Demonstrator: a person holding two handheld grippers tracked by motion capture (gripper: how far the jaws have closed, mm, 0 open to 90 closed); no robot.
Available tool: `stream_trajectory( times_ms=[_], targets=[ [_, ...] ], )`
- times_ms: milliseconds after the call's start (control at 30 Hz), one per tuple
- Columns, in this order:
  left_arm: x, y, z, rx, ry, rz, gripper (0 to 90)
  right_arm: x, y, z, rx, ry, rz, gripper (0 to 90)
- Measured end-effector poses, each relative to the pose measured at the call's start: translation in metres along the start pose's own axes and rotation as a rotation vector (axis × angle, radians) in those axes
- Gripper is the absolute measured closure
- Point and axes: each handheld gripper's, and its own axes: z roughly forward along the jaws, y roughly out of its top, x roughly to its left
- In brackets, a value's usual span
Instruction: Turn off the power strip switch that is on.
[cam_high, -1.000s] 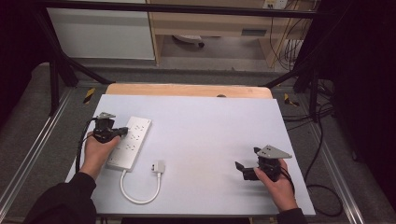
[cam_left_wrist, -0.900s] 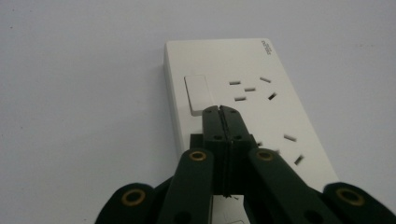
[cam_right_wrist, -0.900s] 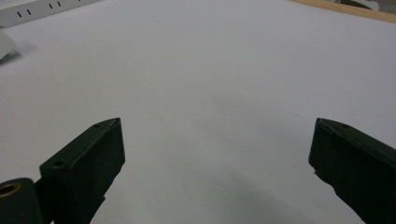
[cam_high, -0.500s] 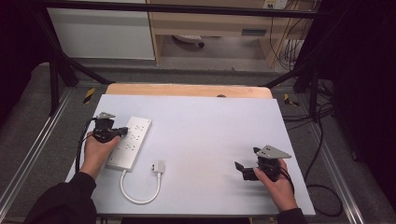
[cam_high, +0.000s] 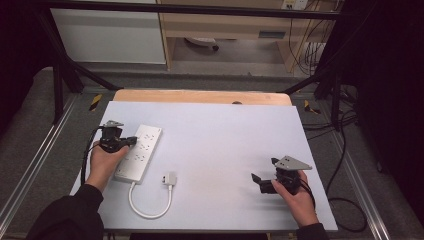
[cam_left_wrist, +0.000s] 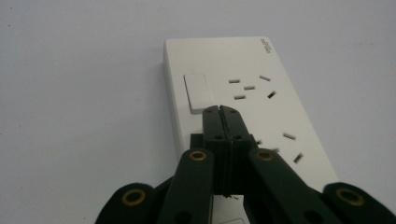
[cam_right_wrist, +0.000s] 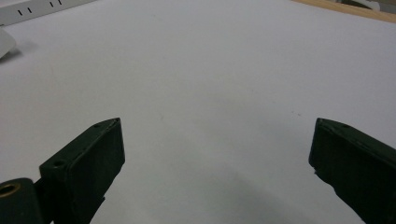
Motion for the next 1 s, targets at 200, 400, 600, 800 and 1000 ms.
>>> stream_trajectory(
  times_ms=[200, 400, 600, 800, 1000],
  targets=[
    [0.0003, 0.0, 0.0001, -0.001, -0.003, -0.002, 90.0, 0.0001, 0.0, 0.0001, 0.0, -0.001, 0.002, 4.0],
    [0.0007, 0.0003, 0.0001, 0.002, -0.006, -0.003, 90.0, 0.0001, 0.0, 0.0001, 0.001, 0.0, 0.0, 4.0],
    [0.0008, 0.0012, 0.0001, 0.01, -0.006, -0.001, 90.0, 0.0002, 0.0, 0.0001, 0.001, 0.001, -0.001, 4.0],
    [0.0012, 0.0015, 0.0, 0.013, -0.009, 0.001, 90.0, 0.0002, 0.0, 0.0002, 0.003, 0.001, 0.0, 4.0],
    [0.002, 0.0019, 0.0, 0.017, -0.015, -0.001, 90.0, 0.0003, 0.0, 0.0002, 0.003, 0.001, 0.0, 4.0]
  ],
)
